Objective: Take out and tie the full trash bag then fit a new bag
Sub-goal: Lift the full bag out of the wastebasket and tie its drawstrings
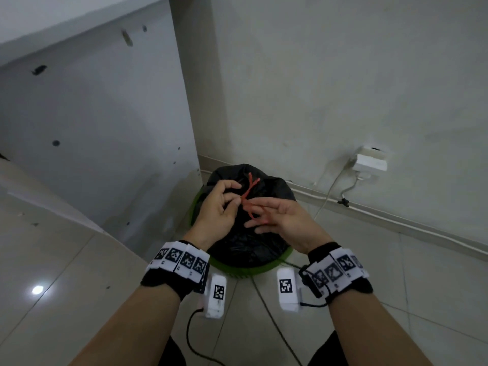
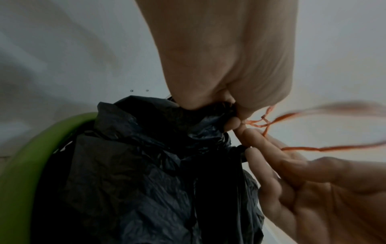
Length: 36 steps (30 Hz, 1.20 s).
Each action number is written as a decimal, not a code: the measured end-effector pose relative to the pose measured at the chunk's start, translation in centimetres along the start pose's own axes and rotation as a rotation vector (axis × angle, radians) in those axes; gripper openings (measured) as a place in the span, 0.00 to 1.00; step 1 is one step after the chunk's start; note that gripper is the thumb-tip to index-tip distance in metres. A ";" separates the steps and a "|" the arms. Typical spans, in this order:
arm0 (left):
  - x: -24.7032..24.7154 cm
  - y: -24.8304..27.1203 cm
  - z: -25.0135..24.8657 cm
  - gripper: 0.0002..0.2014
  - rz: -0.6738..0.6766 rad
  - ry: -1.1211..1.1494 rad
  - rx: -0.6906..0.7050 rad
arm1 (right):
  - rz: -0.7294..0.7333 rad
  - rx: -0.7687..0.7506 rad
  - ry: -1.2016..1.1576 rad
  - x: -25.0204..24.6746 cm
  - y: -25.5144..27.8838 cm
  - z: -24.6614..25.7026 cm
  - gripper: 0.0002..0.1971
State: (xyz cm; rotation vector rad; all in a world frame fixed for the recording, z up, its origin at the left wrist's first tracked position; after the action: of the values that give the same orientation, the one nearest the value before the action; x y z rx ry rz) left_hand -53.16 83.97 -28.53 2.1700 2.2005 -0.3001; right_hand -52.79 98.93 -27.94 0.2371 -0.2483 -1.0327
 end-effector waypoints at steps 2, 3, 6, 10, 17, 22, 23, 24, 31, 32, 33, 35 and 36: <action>0.2 0.0 0.1 0.15 0.009 0.018 -0.029 | -0.124 -0.078 0.167 -0.6 -0.3 0.0 0.12; 0.3 0.0 0.2 0.16 0.000 0.040 -0.051 | -0.200 -0.139 0.299 -0.9 -0.4 0.4 0.10; 0.2 0.1 0.6 0.15 -0.058 0.105 -0.096 | -0.414 -0.359 0.680 -1.7 -0.4 1.9 0.07; 1.7 0.6 -0.5 0.12 -0.043 0.119 -0.067 | -0.561 -0.480 0.845 -0.6 -0.2 2.8 0.09; 2.2 1.8 -1.4 0.18 -0.065 0.069 0.001 | -0.564 -0.307 0.821 -0.5 -2.4 1.8 0.10; 0.9 0.8 -0.8 0.15 -0.216 -0.111 -0.033 | -0.463 -0.331 0.896 0.8 -2.5 1.5 0.11; 0.6 0.5 -0.3 0.18 -0.240 -0.020 -0.087 | -0.470 -0.376 0.883 1.0 -2.0 1.6 0.09; 0.3 0.3 0.0 0.20 -0.268 0.119 -0.148 | -0.482 -0.426 0.864 1.3 -1.4 1.6 0.11; -0.4 -0.8 0.6 0.20 -0.341 0.543 -0.334 | -0.579 -0.756 0.945 2.5 1.5 1.8 0.10; -0.2 -0.8 0.6 0.21 -0.320 0.526 -0.325 | -0.599 -0.719 0.894 2.0 1.3 2.0 0.07; -0.1 -0.7 0.7 0.22 -0.299 0.517 -0.323 | -0.605 -0.642 0.822 1.2 0.8 1.8 0.05; -0.1 -0.5 0.9 0.25 -0.270 0.578 -0.315 | -0.565 -0.428 0.569 -0.6 -0.6 0.6 0.04; -0.2 -0.4 0.9 0.24 -0.266 0.627 -0.290 | -0.534 -0.350 0.388 -1.4 -1.0 -0.1 0.04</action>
State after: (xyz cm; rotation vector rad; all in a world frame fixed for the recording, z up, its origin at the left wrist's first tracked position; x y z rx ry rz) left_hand -53.70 83.66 -29.38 1.9882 2.6131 0.7532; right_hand -54.25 99.66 -28.47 0.1833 0.3670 -1.5071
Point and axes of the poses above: each hand's wrist, its own y-axis away from the middle knuckle, its own x-axis out of the palm, z = x × y, the point moved 8 cm from there along -y, towards the middle knuckle, and after that the axes turned 3 degrees about y, right-handed, at the moved point
